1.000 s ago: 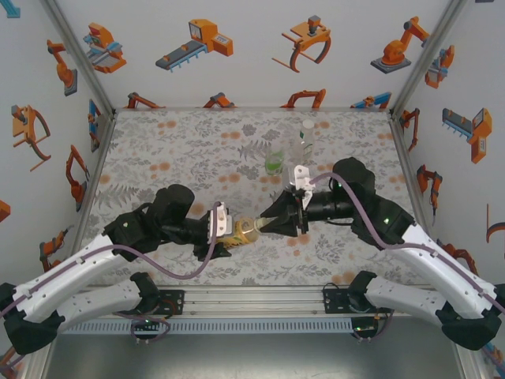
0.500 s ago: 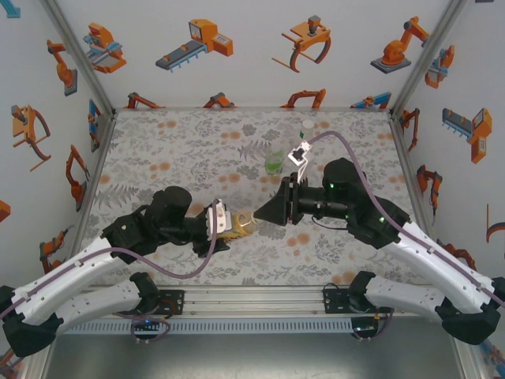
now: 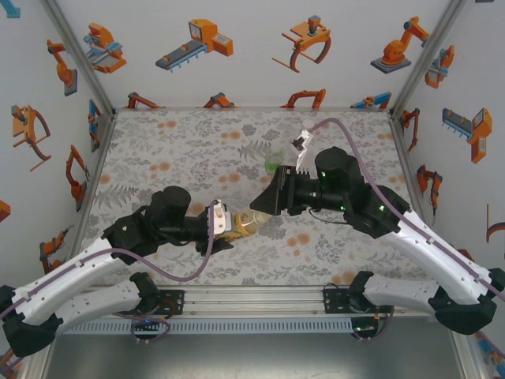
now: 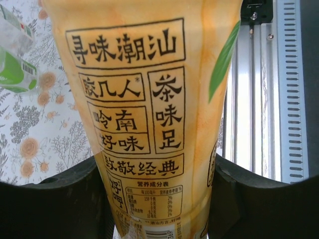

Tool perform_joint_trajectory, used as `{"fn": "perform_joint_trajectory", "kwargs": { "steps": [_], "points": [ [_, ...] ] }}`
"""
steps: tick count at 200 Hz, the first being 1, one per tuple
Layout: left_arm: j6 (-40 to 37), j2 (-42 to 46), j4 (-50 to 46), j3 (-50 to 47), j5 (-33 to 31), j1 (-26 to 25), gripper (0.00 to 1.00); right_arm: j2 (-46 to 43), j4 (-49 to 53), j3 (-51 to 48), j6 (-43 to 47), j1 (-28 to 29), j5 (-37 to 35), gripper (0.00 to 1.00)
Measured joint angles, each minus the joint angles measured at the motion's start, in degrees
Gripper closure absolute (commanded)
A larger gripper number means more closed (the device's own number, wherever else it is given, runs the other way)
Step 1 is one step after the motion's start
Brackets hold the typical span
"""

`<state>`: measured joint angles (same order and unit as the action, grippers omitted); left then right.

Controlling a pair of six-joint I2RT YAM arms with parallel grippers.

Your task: Screw on the bottle caps

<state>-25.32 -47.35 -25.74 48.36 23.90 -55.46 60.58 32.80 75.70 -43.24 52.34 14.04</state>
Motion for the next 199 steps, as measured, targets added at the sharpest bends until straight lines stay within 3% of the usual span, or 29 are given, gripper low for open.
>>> {"fn": "perform_joint_trajectory", "kwargs": {
  "steps": [28, 72, 153, 199],
  "points": [
    [-0.5, 0.4, 0.0, 0.0, 1.4, 0.0, 1.00, -1.0, -1.4, 0.5, 8.3, 0.0, 1.7, 0.37],
    [-1.0, 0.3, -0.1, 0.0, 3.8, 0.0, 1.00, -3.5, -2.3, 1.4, 27.1, 0.0, 10.7, 0.37],
    [-1.1, -1.0, -0.9, 0.0, 6.1, 0.0, 1.00, 2.1, 16.2, 12.5, 69.5, 0.0, 24.8, 0.45],
    [-1.1, -1.8, -1.1, 0.0, 6.7, 0.0, 1.00, 1.5, 16.6, 10.0, 78.8, 0.0, 26.9, 0.47]
  ]
}}
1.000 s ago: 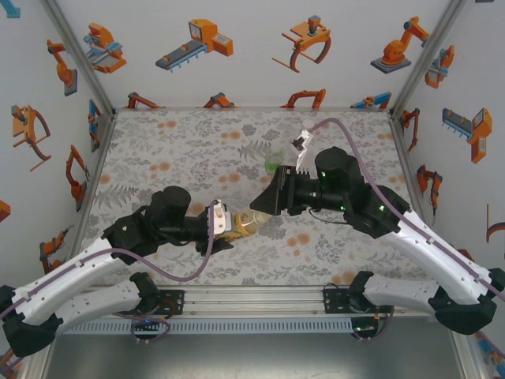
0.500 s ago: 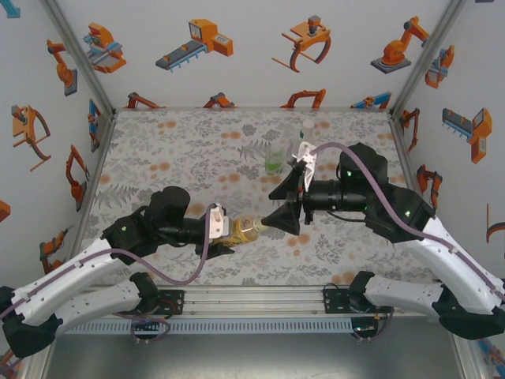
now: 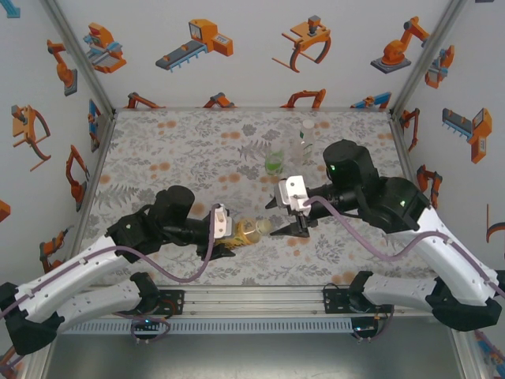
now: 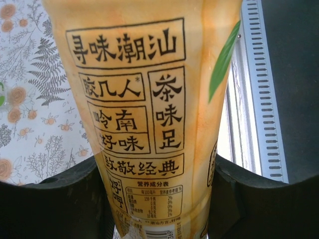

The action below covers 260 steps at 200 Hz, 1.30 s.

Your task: Screw on the bottle caps

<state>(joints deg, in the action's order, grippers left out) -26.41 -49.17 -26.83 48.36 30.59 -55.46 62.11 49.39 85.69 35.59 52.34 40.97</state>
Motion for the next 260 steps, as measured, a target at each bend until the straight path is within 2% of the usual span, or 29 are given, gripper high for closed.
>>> {"fn": "perform_joint_trajectory", "kwargs": {
  "steps": [79, 142, 191, 216, 240, 260],
  "points": [
    [0.2, -0.1, 0.0, 0.0, 0.5, 0.0, 1.00, -1.1, -3.5, -5.8, 1.7, 0.0, 1.9, 0.56],
    [0.5, -0.1, 0.0, 0.0, 0.5, 0.0, 1.00, -1.4, -5.3, -6.3, 1.2, 0.0, 2.8, 0.64],
    [0.6, -0.1, -0.2, 0.0, 0.7, 0.0, 1.00, -1.5, -5.5, -6.5, -0.1, 0.0, 3.1, 0.76],
    [0.8, 0.2, -1.2, 0.0, 0.6, 0.0, 1.00, -2.2, -8.2, -8.5, -5.2, 0.0, 2.7, 0.82],
    [1.2, 0.8, -2.0, -0.2, -0.2, 0.0, 1.00, -3.7, -13.2, -12.0, -15.4, 0.0, 0.7, 1.00],
    [1.5, 1.4, -2.4, -0.8, -1.8, 0.0, 1.00, -4.5, -17.0, -14.7, -27.2, 0.0, -2.9, 1.00]
  ]
}}
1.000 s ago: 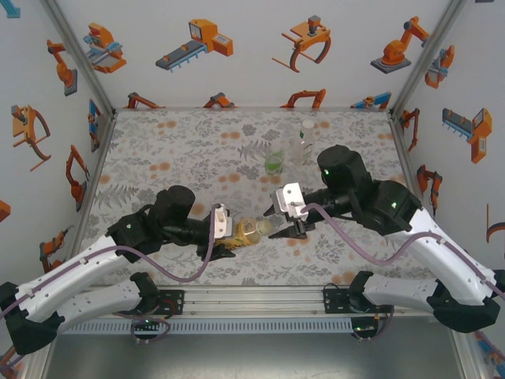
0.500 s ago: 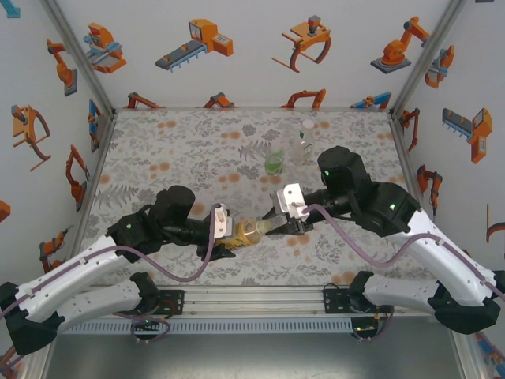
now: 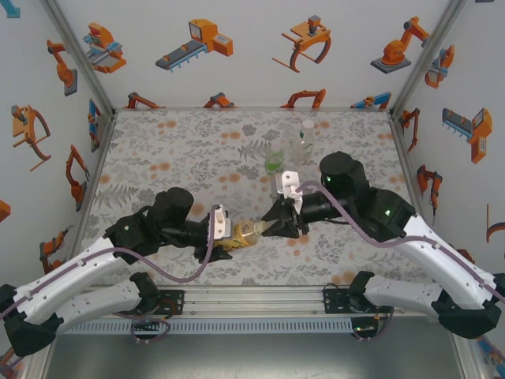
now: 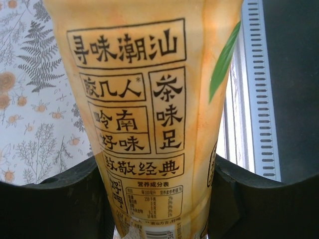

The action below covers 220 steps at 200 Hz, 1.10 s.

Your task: Screw on the bottle caps

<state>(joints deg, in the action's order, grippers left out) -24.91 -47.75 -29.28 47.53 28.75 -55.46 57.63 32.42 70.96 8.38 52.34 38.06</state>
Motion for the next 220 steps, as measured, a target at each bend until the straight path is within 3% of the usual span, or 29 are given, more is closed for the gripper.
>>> {"fn": "perform_joint_trajectory", "kwargs": {
  "steps": [55, 109, 165, 220],
  "points": [
    [0.8, 1.0, -0.5, -0.9, -5.9, 0.1, 1.00, 1.6, -1.9, -1.6, -39.5, 0.0, -12.6, 1.00],
    [0.9, 0.9, -2.4, -1.3, -10.2, 0.1, 1.00, 2.6, -1.4, -4.6, -73.0, -0.4, -18.2, 1.00],
    [0.9, -0.4, -2.5, -1.3, -10.8, 0.1, 1.00, 3.1, 0.0, -4.8, -81.3, -0.6, -19.2, 0.99],
    [0.9, -0.5, -1.9, -1.3, -10.7, 0.1, 1.00, 4.2, 2.5, -2.2, -78.8, -0.6, -19.3, 0.59]
  ]
}}
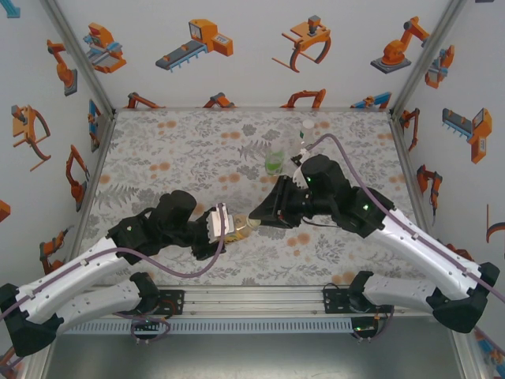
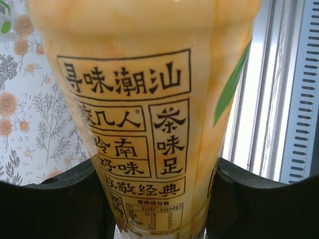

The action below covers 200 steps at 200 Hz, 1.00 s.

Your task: Screw on the bottle caps

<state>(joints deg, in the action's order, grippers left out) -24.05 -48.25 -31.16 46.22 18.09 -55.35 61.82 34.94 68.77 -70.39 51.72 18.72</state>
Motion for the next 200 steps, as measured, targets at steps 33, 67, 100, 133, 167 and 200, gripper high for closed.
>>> {"fn": "perform_joint_trajectory", "kwargs": {
  "steps": [33, 67, 100, 133, 167, 200],
  "points": [
    [-0.3, -0.1, 2.8, 0.4, 1.7, -0.1, 1.00, 0.0, 0.8, 2.7, 8.1, 0.0, -0.4, 0.43],
    [-0.4, -0.2, 3.9, 0.7, 2.8, -0.1, 1.00, -1.3, 0.8, 3.4, 18.4, -1.8, -0.4, 0.42],
    [-0.4, -0.3, 3.9, 0.7, 3.9, -0.1, 1.00, -3.9, -0.5, 3.2, 34.8, -2.5, 1.9, 0.41],
    [-0.4, -0.2, 3.9, 0.7, 5.0, -0.1, 1.00, -7.6, -1.2, 2.6, 56.2, -2.5, 6.9, 0.37],
    [-0.6, -0.2, 3.9, 0.7, 6.0, -0.1, 1.00, -7.6, 2.7, 3.2, 79.9, -2.5, 13.6, 0.37],
    [-1.1, -0.6, 3.1, 1.5, 7.0, -0.1, 1.00, -3.9, 9.8, 6.9, 98.4, -2.5, 18.1, 0.38]
  ]
}}
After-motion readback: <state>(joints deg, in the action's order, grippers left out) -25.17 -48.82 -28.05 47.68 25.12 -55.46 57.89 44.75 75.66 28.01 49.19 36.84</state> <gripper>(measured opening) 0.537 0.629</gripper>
